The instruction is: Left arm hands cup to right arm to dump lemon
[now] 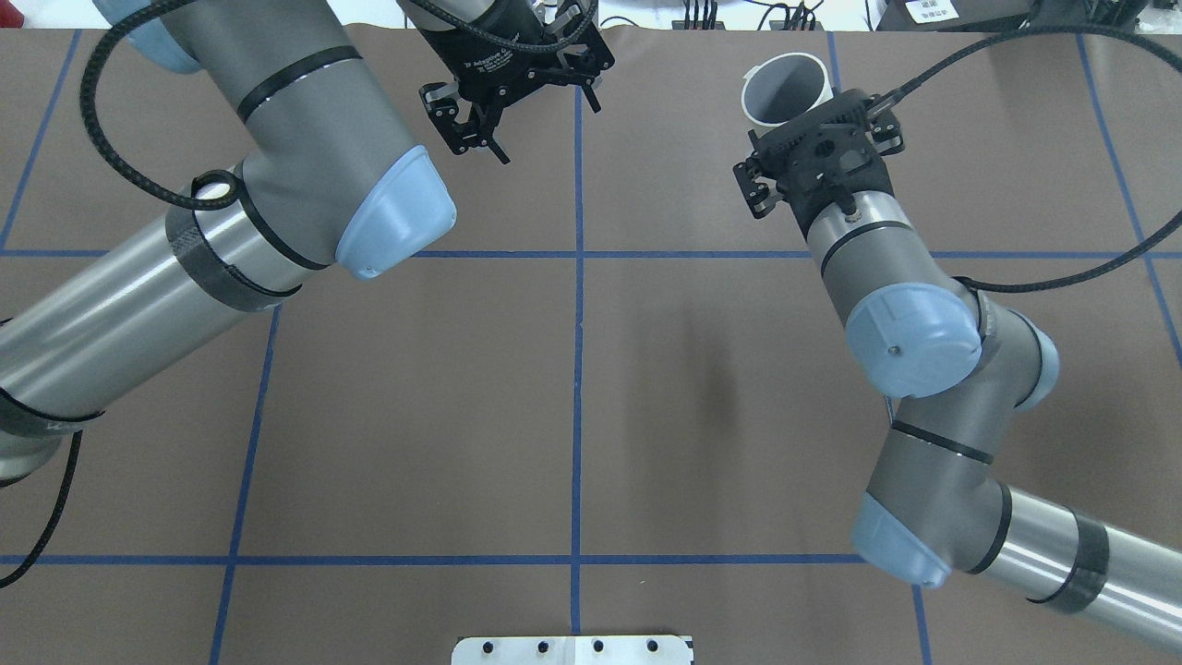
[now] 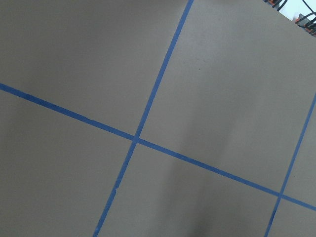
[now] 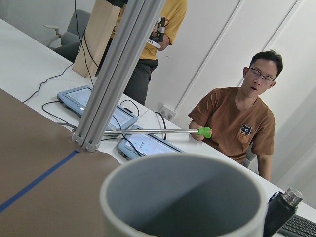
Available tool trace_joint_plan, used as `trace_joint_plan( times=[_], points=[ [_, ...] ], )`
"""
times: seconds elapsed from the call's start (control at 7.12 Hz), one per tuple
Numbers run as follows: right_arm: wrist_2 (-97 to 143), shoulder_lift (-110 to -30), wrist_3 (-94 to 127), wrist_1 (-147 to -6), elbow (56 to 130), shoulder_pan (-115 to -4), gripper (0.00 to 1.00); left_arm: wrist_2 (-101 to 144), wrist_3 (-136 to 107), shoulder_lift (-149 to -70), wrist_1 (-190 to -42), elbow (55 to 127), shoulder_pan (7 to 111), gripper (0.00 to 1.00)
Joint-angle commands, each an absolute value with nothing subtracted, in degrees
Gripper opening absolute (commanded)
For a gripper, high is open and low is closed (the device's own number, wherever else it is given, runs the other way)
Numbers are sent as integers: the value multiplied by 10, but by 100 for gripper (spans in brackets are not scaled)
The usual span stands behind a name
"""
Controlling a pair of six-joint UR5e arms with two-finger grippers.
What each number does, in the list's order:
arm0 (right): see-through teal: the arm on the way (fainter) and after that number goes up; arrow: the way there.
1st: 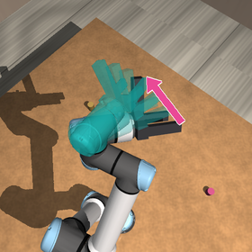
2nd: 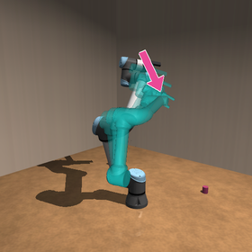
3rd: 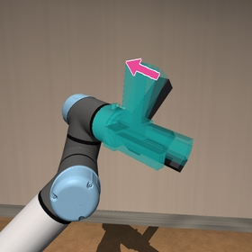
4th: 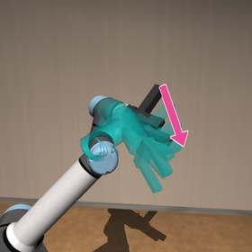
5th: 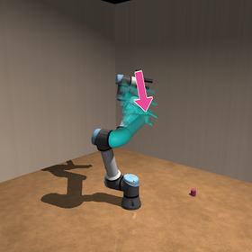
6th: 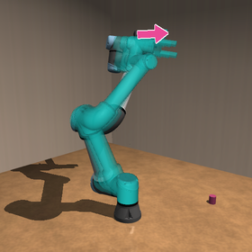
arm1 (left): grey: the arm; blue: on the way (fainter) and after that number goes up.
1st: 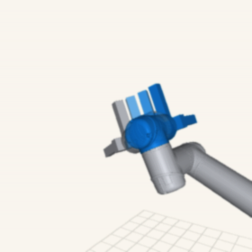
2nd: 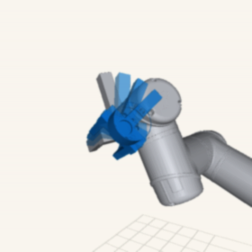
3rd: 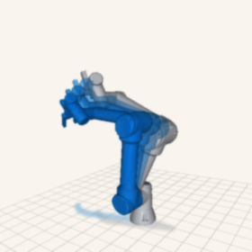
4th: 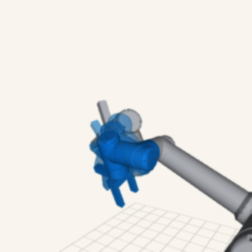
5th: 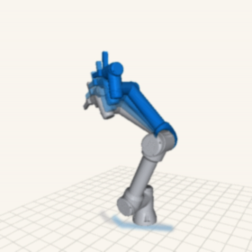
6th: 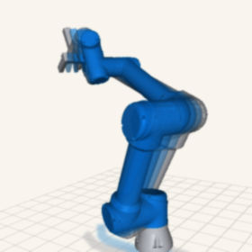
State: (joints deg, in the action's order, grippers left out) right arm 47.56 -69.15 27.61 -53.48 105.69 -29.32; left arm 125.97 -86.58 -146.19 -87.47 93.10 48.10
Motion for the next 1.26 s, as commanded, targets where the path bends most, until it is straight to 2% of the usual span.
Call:
trace_joint_plan(
  times=[0.0, 0.56, 1.12],
  points=[
    [439, -666, 288, -537, 1056, -253, 29, 1261, -867, -1462, -889, 933, 482, 100],
    [394, -656, 288, -538, 1052, -219, 29, 1307, -879, -1456, -981, 929, 481, 100],
    [394, -650, 288, -539, 1050, -219, 29, 1306, -896, -1449, -1076, 879, 477, 100]
  ],
)
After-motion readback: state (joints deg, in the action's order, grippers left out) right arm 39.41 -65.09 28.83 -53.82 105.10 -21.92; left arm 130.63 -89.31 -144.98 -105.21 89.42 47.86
